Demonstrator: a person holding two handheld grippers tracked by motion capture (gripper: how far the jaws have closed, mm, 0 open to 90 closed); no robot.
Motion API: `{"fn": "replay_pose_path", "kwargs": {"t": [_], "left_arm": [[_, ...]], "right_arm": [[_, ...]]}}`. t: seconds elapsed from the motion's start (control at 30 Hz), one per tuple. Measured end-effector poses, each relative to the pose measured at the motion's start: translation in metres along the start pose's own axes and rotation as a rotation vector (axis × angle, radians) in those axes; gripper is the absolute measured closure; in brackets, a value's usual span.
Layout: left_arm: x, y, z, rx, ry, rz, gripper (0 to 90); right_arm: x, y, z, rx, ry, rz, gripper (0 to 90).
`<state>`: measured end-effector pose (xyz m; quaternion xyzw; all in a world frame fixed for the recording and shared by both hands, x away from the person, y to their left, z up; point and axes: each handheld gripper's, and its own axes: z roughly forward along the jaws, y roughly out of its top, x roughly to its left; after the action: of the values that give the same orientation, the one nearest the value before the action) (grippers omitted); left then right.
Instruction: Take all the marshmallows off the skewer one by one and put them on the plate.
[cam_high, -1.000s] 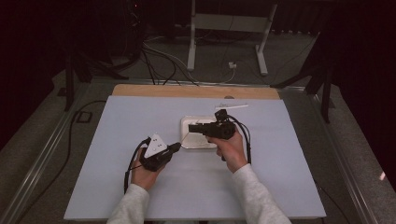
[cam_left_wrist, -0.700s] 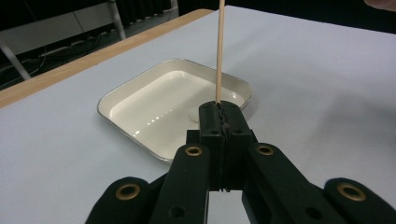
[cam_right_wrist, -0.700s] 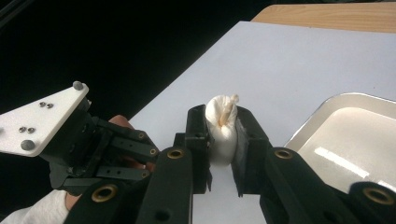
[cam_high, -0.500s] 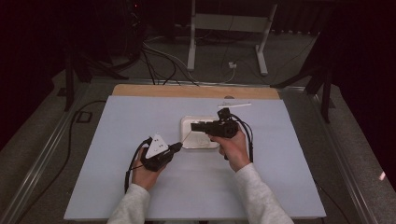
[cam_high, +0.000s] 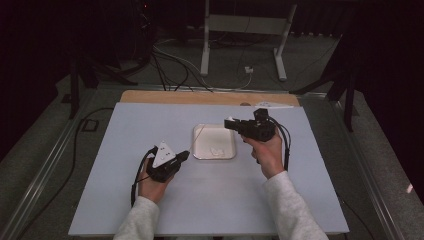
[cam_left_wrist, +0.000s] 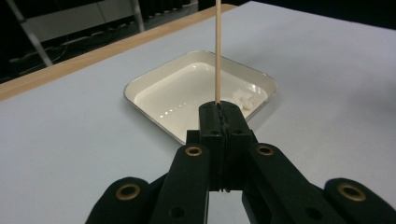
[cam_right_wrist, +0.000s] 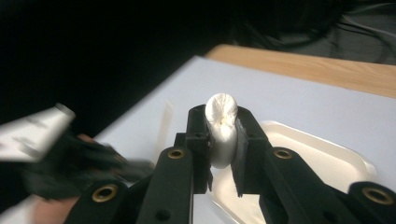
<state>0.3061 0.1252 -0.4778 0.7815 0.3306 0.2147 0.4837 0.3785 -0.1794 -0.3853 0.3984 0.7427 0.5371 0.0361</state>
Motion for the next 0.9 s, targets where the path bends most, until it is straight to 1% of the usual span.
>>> {"fn": "replay_pose_path", "kwargs": {"t": [0.07, 0.1, 0.13, 0.2, 0.27, 0.37, 0.43, 0.5, 0.57, 0.63, 0.67, 0.73, 0.77, 0.8, 0.87, 0.9], "left_arm": [[0.0, 0.0, 0.001, -0.001, -0.001, -0.021, 90.0], [0.0, 0.001, 0.002, 0.0, 0.003, -0.028, 90.0], [0.0, 0.001, 0.002, -0.002, 0.0, -0.036, 90.0], [0.001, 0.001, 0.001, -0.006, -0.006, -0.051, 90.0], [0.001, 0.001, 0.001, -0.008, -0.006, -0.068, 90.0], [0.001, 0.002, 0.003, -0.01, -0.014, -0.098, 90.0], [-0.001, 0.004, 0.007, -0.008, -0.012, -0.102, 90.0], [-0.003, 0.007, 0.01, -0.006, -0.014, -0.1, 90.0], [-0.006, 0.009, 0.013, 0.0, -0.017, -0.097, 90.0], [-0.008, 0.011, 0.016, 0.002, -0.016, -0.101, 90.0], [-0.009, 0.013, 0.017, 0.002, -0.018, -0.104, 90.0], [-0.01, 0.015, 0.02, 0.002, -0.019, -0.113, 90.0], [-0.01, 0.016, 0.021, 0.001, -0.02, -0.12, 90.0], [-0.01, 0.017, 0.022, 0.0, -0.018, -0.129, 90.0], [-0.009, 0.02, 0.026, -0.002, -0.015, -0.151, 90.0], [-0.01, 0.021, 0.028, -0.001, -0.013, -0.16, 90.0]], "right_arm": [[-0.002, -0.006, 0.008, 0.031, -0.054, -0.029, 78.2], [-0.004, -0.011, 0.013, 0.046, -0.076, -0.035, 77.9], [-0.007, -0.015, 0.018, 0.06, -0.095, -0.037, 77.5], [-0.013, -0.025, 0.029, 0.089, -0.116, -0.028, 77.0], [-0.019, -0.034, 0.039, 0.123, -0.155, -0.028, 76.7], [-0.027, -0.047, 0.051, 0.168, -0.191, -0.024, 76.5], [-0.031, -0.054, 0.058, 0.198, -0.207, -0.026, 76.2], [-0.034, -0.06, 0.064, 0.227, -0.234, -0.038, 75.1], [-0.036, -0.065, 0.068, 0.248, -0.244, -0.035, 72.6], [-0.038, -0.067, 0.07, 0.261, -0.255, -0.035, 67.6], [-0.038, -0.067, 0.071, 0.266, -0.264, -0.037, 63.1], [-0.038, -0.067, 0.071, 0.277, -0.273, -0.037, 50.4], [-0.038, -0.066, 0.07, 0.282, -0.276, -0.032, 46.6], [-0.038, -0.066, 0.069, 0.281, -0.283, -0.034, 44.4], [-0.038, -0.065, 0.064, 0.265, -0.268, -0.021, 38.8], [-0.037, -0.064, 0.061, 0.247, -0.263, -0.014, 34.7]]}}
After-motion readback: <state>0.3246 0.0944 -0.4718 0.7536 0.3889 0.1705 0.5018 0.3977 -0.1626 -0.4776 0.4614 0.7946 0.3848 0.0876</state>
